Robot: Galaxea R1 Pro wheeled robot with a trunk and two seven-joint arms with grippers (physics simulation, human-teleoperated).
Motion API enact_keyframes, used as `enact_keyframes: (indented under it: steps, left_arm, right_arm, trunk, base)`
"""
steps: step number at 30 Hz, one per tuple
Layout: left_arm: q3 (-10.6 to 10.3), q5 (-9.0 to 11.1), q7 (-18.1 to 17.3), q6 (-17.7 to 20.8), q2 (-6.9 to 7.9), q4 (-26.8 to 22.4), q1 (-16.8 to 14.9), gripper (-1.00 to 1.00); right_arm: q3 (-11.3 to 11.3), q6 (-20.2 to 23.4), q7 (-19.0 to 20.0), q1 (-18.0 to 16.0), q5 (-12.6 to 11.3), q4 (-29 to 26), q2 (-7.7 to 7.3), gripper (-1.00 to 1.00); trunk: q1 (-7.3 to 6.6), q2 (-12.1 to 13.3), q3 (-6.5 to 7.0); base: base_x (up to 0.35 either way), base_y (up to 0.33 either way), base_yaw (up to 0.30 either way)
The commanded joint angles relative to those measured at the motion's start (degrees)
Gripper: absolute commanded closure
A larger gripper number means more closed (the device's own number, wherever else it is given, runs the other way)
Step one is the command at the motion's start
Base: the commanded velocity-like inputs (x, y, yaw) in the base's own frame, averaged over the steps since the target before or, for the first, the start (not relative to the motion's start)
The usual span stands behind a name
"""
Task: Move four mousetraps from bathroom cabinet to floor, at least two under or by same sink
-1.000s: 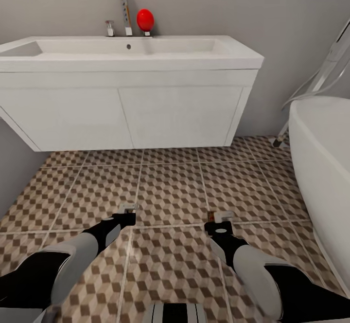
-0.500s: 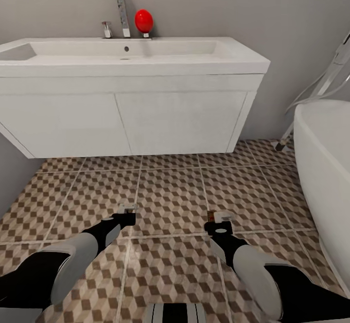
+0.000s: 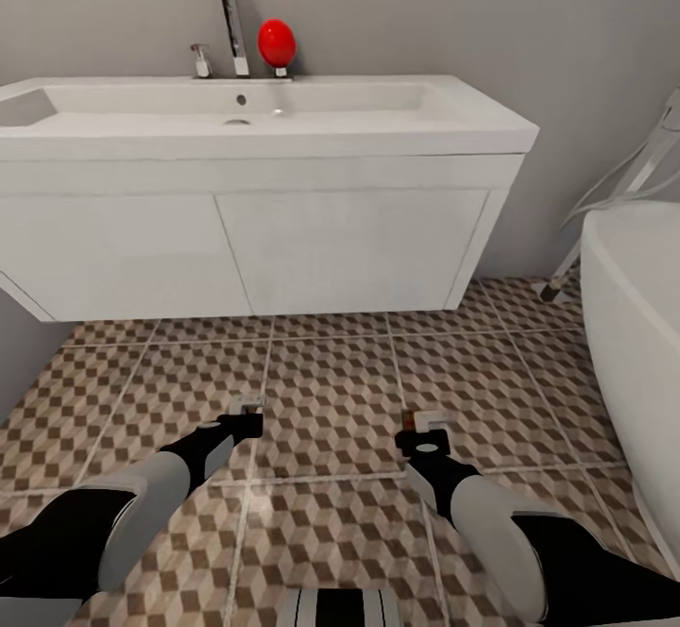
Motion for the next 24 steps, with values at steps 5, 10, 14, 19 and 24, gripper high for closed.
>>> enact_keyframes:
  steps: [5, 10, 14, 19, 24]
  left_arm:
    - [-0.40, 0.38, -0.15, 0.03, 0.01, -0.02, -0.02, 1.00]
    - [-0.34, 0.38, -0.06, 0.38, -0.01, -0.08, -0.02, 1.00]
    - [-0.29, 0.39, -0.06, 0.79, 0.01, -0.10, -0.02, 1.00]
    - [-0.28, 0.39, -0.06, 0.96, 0.08, -0.11, -0.02, 1.00]
    - [-0.28, 0.46, -0.06, 0.97, 0.16, -0.08, -0.02, 1.00]
  right_arm:
    - [-0.49, -0.27, -0.26, -0.04, 0.35, -0.08, 0.03, 1.00]
    - [-0.22, 0.61, 0.33, -0.04, 0.32, -0.10, -0.40, 1.00]
    - [-0.33, 3.22, 0.36, -0.04, 0.29, -0.10, -0.41, 1.00]
    - [-0.41, 5.28, 0.37, -0.04, 0.32, -0.10, -0.39, 1.00]
    - [-0.48, 7.15, 0.37, -0.04, 0.27, -0.13, -0.36, 1.00]
  trunk:
    - [0.01, -0.01, -0.04]
    - [0.01, -0.01, -0.04]
    - [0.01, -0.01, -0.04]
    - [0.01, -0.01, -0.04]
    - [0.01, -0.01, -0.04]
  base:
    - [0.082, 0.000, 0.000]
    - [0.007, 0.000, 0.000]
    - [0.000, 0.000, 0.000]
    - [0.000, 0.000, 0.000]
    - [0.000, 0.000, 0.000]
